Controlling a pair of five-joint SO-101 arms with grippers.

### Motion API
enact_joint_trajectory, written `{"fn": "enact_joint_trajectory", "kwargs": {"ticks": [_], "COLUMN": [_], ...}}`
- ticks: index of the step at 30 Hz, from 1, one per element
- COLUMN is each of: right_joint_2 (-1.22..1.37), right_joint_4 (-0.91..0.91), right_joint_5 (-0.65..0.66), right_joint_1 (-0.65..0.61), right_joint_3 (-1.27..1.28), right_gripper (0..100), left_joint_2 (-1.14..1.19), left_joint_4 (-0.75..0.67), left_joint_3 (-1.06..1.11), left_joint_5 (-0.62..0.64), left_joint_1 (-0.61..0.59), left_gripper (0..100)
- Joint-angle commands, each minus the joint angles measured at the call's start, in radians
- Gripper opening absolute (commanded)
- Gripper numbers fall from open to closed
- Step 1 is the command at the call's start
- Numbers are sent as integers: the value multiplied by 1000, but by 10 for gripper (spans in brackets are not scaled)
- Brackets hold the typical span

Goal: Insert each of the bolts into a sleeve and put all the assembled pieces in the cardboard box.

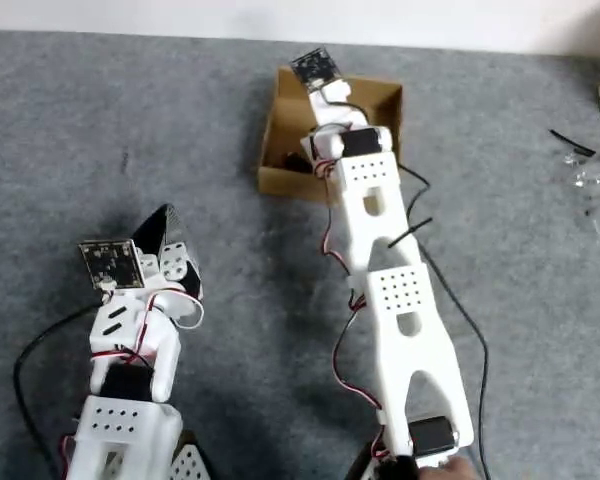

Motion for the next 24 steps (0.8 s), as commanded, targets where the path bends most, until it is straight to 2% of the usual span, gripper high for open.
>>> {"fn": "enact_joint_trajectory", "kwargs": {"ticks": [1,7,11,15,20,24], "right_joint_2": [-39,-39,-76,-200,-341,-437], "right_joint_4": [31,94,234,400,519,595], "right_joint_5": [6,6,5,-6,-183,-212], "right_joint_1": [47,59,44,35,35,1], "right_joint_3": [-58,-124,-300,-254,-254,-254], "right_gripper": [217,245,245,245,245,245], "left_joint_2": [-7,-7,-7,-7,-7,-7], "left_joint_4": [-6,-6,-6,-6,-6,-6], "left_joint_3": [25,25,25,25,25,25], "left_joint_5": [-25,-25,-25,-25,-25,-25], "left_joint_1": [16,16,16,16,16,16], "left_gripper": [11,11,11,11,11,11]}}
